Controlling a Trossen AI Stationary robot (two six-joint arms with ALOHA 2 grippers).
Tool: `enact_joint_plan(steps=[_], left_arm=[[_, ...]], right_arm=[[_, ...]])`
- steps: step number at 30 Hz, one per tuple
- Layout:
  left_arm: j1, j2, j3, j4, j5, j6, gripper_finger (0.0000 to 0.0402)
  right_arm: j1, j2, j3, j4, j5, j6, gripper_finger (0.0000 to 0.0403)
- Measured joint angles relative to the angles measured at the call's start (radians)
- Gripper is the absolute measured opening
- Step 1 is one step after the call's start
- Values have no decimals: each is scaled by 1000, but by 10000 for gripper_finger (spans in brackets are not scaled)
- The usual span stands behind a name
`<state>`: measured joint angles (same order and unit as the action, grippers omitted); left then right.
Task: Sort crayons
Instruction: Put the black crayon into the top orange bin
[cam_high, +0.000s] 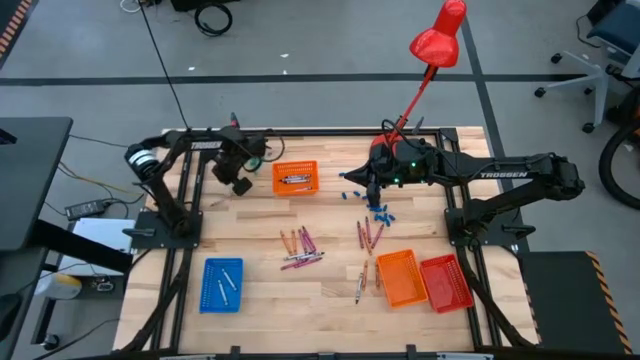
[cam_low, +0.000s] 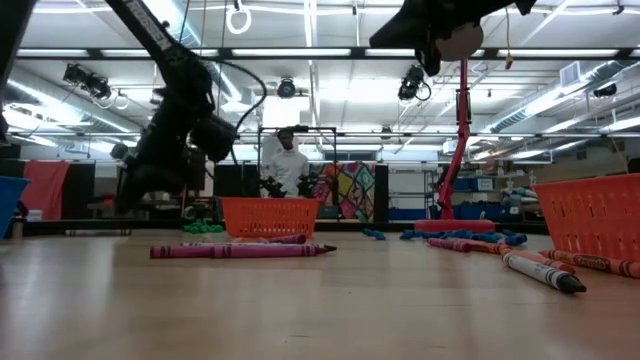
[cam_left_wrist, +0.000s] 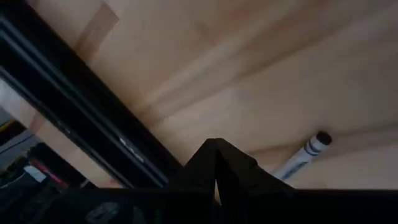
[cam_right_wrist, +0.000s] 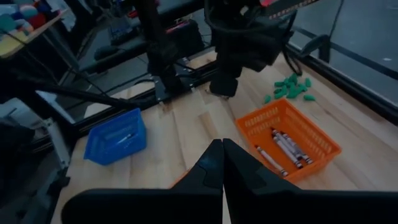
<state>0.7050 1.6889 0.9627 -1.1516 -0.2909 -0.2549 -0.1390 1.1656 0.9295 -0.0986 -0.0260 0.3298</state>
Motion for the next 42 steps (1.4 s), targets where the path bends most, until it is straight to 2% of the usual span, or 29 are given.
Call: enact_joint_plan(steps=[5, 10, 14, 17, 20, 24, 27, 30, 35, 42], left_arm=[[-114, -76, 0, -5, 84, -34, 26], [-215, -83, -1, -26, 188, -39, 93], [-283, -78, -26, -33, 215, 1, 154], [-313, -78, -50, -33, 265, 4, 177], [-352, -78, -84, -30, 316, 12, 182], [-409, -78, -135, 24, 342, -2, 180], [-449, -78, -168, 41, 283, -31, 173], [-478, -78, -191, 98, 277, -38, 159], [-513, -76, -221, 137, 325, -11, 109], [-529, -76, -232, 154, 338, 21, 23]], right_arm=[[1, 0, 0, 0, -52, -1, 7], [13, 0, 0, 0, -73, -17, 7], [23, 0, 0, -1, -74, -19, 7], [27, 0, 0, -3, -74, -19, 7], [27, 0, 0, -2, -75, -25, 7], [27, 0, 0, -2, -75, -34, 7], [27, 0, 0, 0, -75, -36, 7], [27, 0, 0, 1, -74, -43, 7], [24, 0, 0, 13, -74, -45, 7], [24, 0, 0, 16, -74, -45, 7]])
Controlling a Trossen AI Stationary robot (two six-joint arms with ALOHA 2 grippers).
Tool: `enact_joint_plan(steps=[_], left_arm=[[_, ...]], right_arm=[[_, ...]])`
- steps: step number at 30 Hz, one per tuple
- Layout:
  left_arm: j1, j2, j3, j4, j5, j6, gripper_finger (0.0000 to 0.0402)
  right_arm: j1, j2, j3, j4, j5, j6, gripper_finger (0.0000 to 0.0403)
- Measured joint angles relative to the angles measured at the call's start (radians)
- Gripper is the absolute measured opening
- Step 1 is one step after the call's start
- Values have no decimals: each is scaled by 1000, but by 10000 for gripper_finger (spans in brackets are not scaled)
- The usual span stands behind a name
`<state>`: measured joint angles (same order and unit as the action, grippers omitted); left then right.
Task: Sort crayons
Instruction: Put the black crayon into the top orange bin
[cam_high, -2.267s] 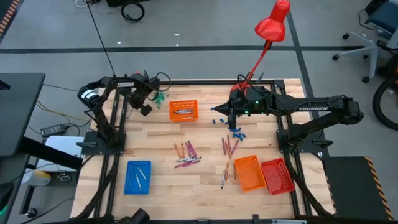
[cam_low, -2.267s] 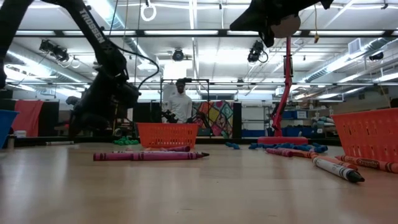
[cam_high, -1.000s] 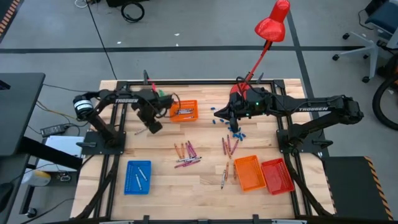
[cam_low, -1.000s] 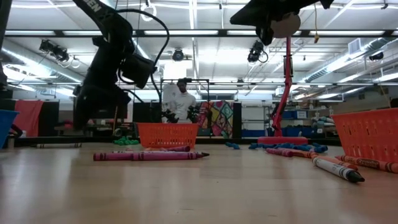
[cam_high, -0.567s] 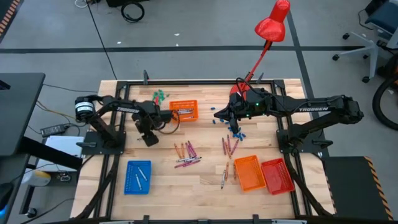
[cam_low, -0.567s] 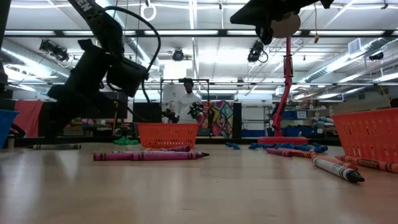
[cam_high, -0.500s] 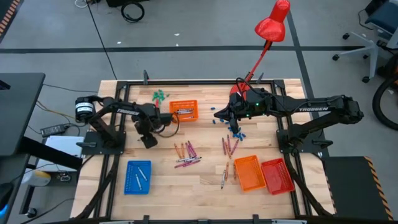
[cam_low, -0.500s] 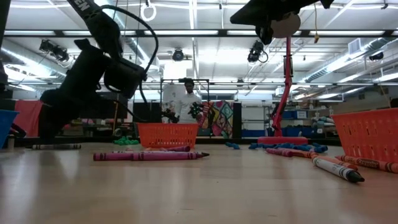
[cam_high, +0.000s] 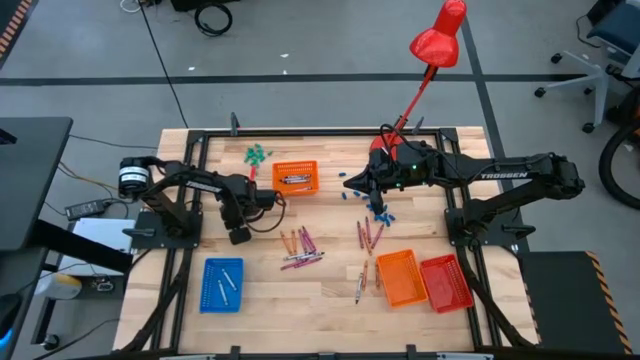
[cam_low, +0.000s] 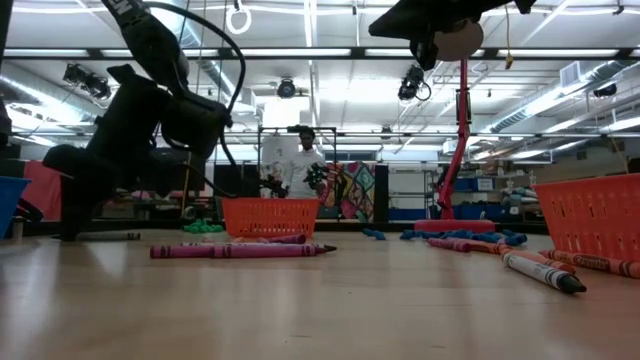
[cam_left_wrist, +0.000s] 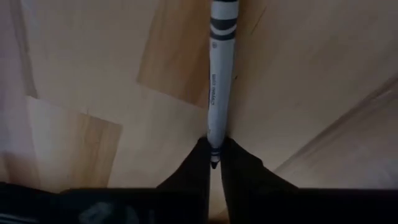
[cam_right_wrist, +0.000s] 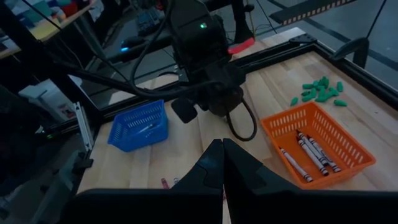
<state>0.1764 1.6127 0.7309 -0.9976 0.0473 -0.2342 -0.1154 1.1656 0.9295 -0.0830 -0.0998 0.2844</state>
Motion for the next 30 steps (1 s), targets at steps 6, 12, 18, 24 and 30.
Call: enact_joint_plan(steps=[6, 12, 18, 24, 30], left_arm=[[-2, -37, -4, 8, -19, -14, 16], [-2, -154, 4, 61, -99, -39, 15], [-2, -279, 3, 123, -164, -59, 14], [45, -318, 34, 251, -178, -80, 14], [131, -198, 173, 364, -179, -4, 9]], right_arm=[[0, 0, 0, 0, 0, -5, 7], [0, 0, 0, -1, -1, -9, 7], [-1, 0, 0, -1, -7, -18, 7], [-1, 0, 0, 0, -25, -18, 7], [-10, 0, 0, 8, -25, -27, 7]])
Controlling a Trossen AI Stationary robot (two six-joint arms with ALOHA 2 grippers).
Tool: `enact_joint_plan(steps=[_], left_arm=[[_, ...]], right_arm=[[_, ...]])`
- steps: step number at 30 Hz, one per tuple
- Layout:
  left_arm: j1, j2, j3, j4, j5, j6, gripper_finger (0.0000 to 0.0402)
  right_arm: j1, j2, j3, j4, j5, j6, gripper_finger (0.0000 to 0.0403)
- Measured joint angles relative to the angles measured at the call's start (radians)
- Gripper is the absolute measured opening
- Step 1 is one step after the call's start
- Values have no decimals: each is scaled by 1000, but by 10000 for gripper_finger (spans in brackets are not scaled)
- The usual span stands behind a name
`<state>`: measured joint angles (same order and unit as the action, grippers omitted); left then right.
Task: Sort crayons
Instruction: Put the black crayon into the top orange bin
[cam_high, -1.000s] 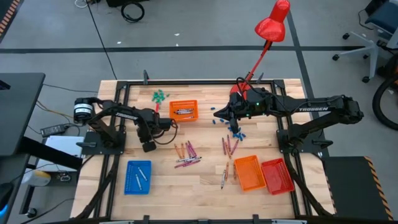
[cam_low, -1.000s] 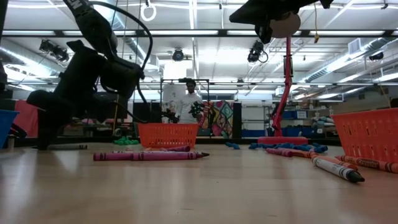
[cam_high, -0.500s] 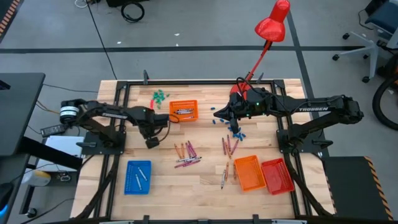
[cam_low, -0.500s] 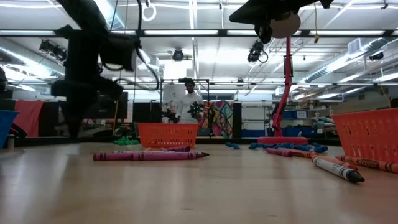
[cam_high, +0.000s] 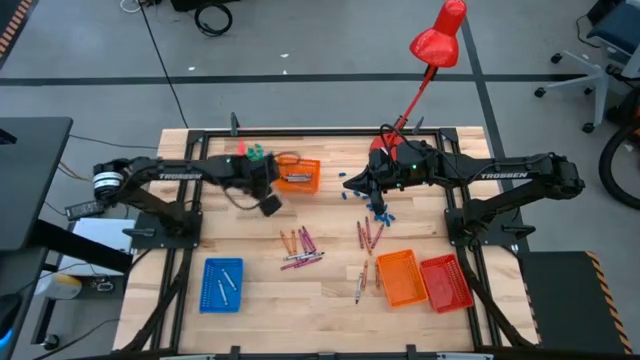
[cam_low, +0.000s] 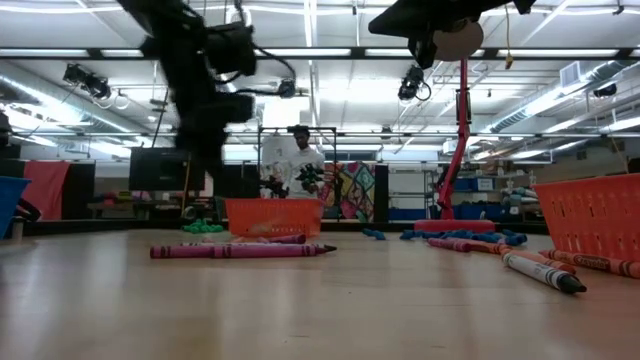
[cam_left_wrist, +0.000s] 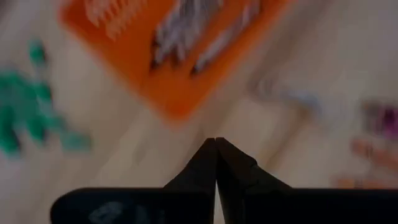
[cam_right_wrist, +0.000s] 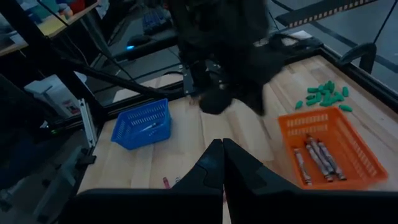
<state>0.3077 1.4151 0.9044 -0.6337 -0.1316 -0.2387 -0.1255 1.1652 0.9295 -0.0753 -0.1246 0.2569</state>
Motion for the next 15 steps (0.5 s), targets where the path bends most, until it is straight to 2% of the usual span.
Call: enact_joint_plan(steps=[4, 7, 10, 12, 15], left_arm=[[58, 147, 151, -27, -1, 79, 9], [79, 223, 292, -193, 15, 88, 10], [69, 246, 371, -297, 37, 170, 10], [52, 236, 401, -292, 33, 237, 11], [40, 214, 419, -282, 22, 294, 11]], right_arm=[[-14, 0, 0, 0, -1, 18, 7], [-14, -4, 0, -2, -7, 52, 7], [-14, -12, 0, -3, -7, 63, 7], [-14, -19, 0, -42, -5, 82, 7], [-19, -34, 0, -193, -6, 132, 7]])
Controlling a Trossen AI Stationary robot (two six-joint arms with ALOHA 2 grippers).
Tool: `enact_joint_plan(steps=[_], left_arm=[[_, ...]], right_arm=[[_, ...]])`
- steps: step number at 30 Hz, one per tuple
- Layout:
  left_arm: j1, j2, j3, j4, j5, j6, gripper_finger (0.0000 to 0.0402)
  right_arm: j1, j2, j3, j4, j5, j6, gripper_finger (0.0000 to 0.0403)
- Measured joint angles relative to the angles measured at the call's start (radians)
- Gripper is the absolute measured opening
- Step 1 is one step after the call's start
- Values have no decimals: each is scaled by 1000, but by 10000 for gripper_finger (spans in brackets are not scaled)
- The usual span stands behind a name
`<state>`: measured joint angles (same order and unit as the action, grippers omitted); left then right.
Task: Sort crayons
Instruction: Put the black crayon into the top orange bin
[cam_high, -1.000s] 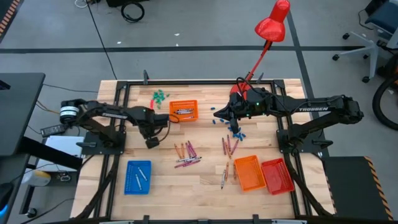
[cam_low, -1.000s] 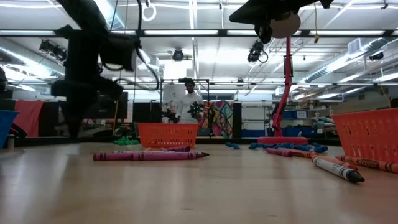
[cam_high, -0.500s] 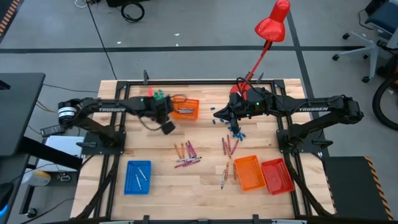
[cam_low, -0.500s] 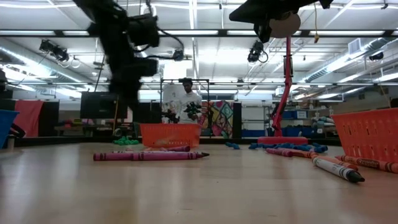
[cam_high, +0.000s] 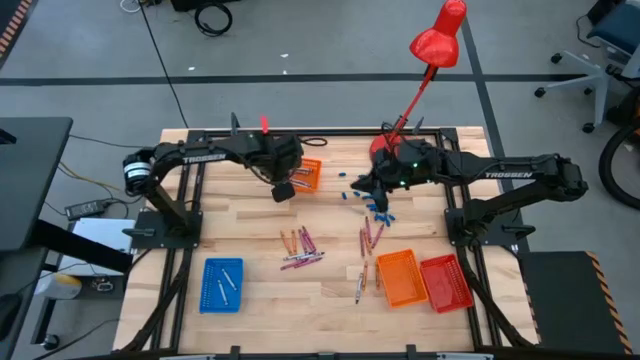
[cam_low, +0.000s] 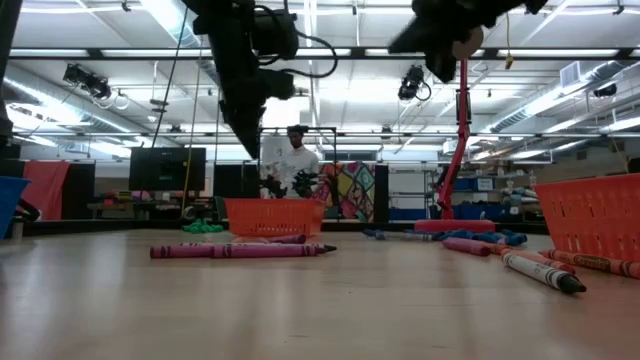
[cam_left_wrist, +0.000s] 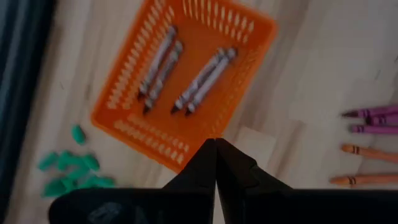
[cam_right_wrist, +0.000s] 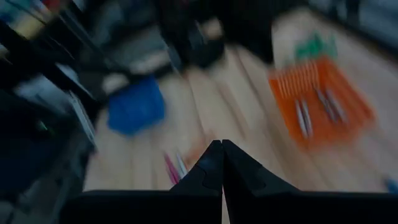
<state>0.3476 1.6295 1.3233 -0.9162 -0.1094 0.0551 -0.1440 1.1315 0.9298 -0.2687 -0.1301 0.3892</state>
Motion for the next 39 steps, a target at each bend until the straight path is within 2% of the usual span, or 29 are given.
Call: enact_joint_plan(steps=[4, 7, 12, 17, 26, 34, 39], left_arm=[[5, -5, 0, 51, -2, -17, 13], [11, -5, 0, 82, -2, -72, 18], [10, -5, 0, 103, -2, -155, 31], [-10, -5, 0, 104, -2, -232, 36], [-83, -6, 0, 103, -2, -237, 36], [-123, -6, 0, 84, -2, -237, 36], [-123, -6, -1, 54, -2, -247, 36]], right_arm=[[-1, 13, 0, -208, 6, -10, 7], [-1, 35, -13, -264, 52, -23, 8], [-24, 74, -59, -221, 144, -18, 23], [-68, 173, -63, -218, 108, -22, 55], [-119, 389, -64, -165, 70, -53, 106], [-146, 457, -64, -135, 81, -148, 132], [-176, 489, -63, -121, 59, -198, 134]])
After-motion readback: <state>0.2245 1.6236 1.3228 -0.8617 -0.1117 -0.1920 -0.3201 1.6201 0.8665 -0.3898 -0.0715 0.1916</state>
